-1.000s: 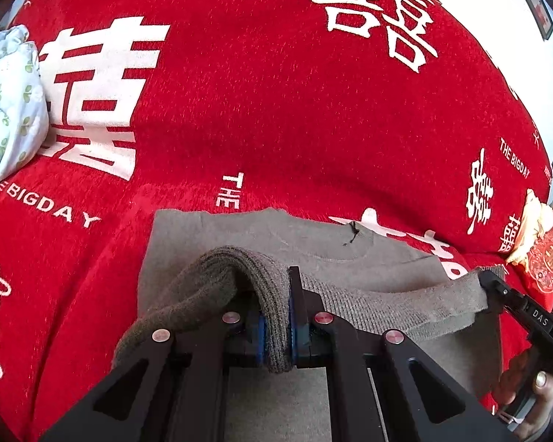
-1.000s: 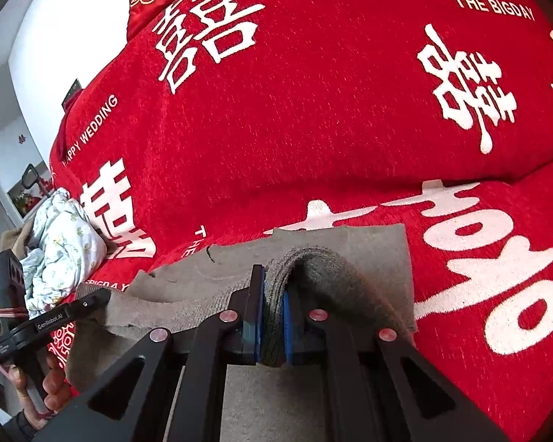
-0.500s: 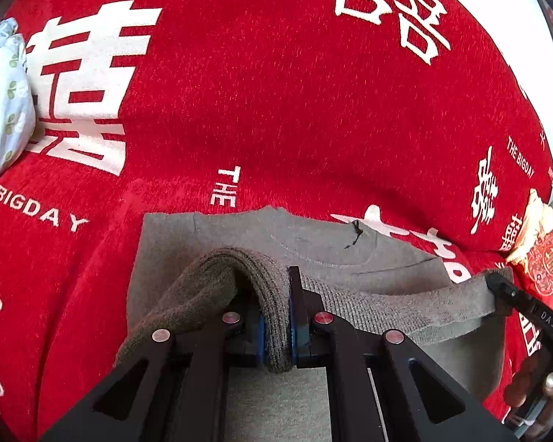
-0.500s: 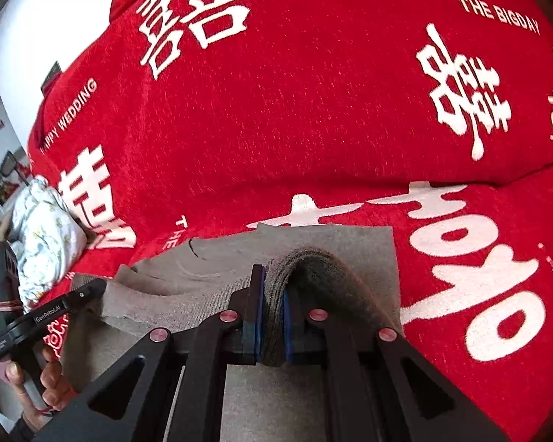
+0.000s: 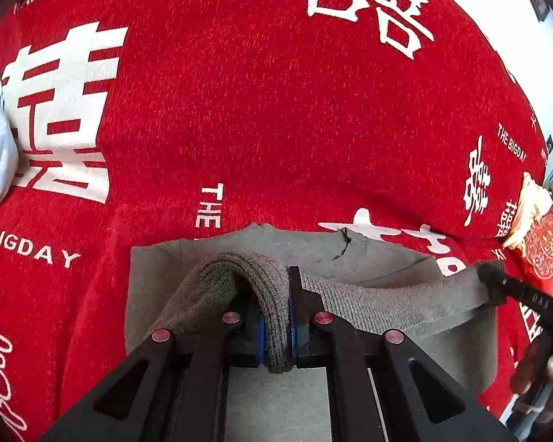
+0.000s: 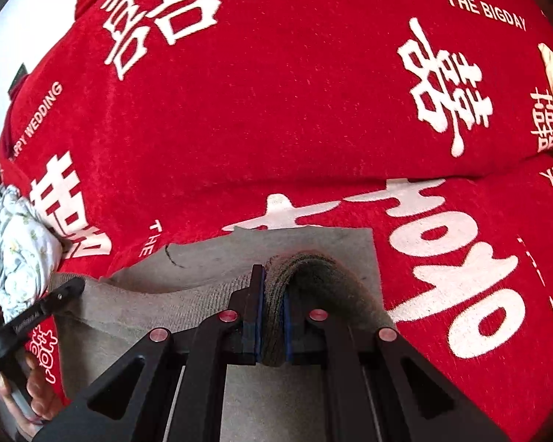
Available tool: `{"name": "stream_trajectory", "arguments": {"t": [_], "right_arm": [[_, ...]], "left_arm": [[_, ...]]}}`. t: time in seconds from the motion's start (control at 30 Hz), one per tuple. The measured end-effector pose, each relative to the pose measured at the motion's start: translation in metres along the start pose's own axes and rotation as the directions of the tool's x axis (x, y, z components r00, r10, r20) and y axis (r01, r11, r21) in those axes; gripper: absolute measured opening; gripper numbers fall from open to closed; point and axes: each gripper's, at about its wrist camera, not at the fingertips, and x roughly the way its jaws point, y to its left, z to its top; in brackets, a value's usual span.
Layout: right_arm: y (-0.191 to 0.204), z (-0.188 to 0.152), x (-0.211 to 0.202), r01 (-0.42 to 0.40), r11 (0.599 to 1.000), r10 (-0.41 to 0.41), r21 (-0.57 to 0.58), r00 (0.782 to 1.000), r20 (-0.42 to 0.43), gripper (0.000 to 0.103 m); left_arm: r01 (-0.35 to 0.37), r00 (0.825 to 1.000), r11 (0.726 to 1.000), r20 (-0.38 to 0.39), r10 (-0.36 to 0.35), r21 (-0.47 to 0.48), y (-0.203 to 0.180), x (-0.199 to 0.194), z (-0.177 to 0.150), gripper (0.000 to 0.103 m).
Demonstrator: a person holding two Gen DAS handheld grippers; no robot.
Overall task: Fold small clothes
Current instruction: 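Lay the folded hem down near the collar with both tools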
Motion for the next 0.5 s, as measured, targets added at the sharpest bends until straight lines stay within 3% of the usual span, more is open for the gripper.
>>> {"name": "stream_trajectory", "arguments": {"t": [0.07, 0.5], "right_arm": [[0.004, 0.001, 0.003, 0.015, 1.000, -0.015, -0.019, 1.000, 0.001, 0.009], [0.011, 0.010, 0.019, 0.031, 0.999, -0.031, -0.028, 0.999, -0.008, 0.009]], "left_arm": [[-0.023, 1.000, 1.000, -0.012, 0.023, 0.018, -0.002, 0.003, 0.001, 0.010], [-0.003, 0.999, 1.000, -0.038, 0.003, -0.013, 0.008, 0.017, 0.007, 0.010]]}}
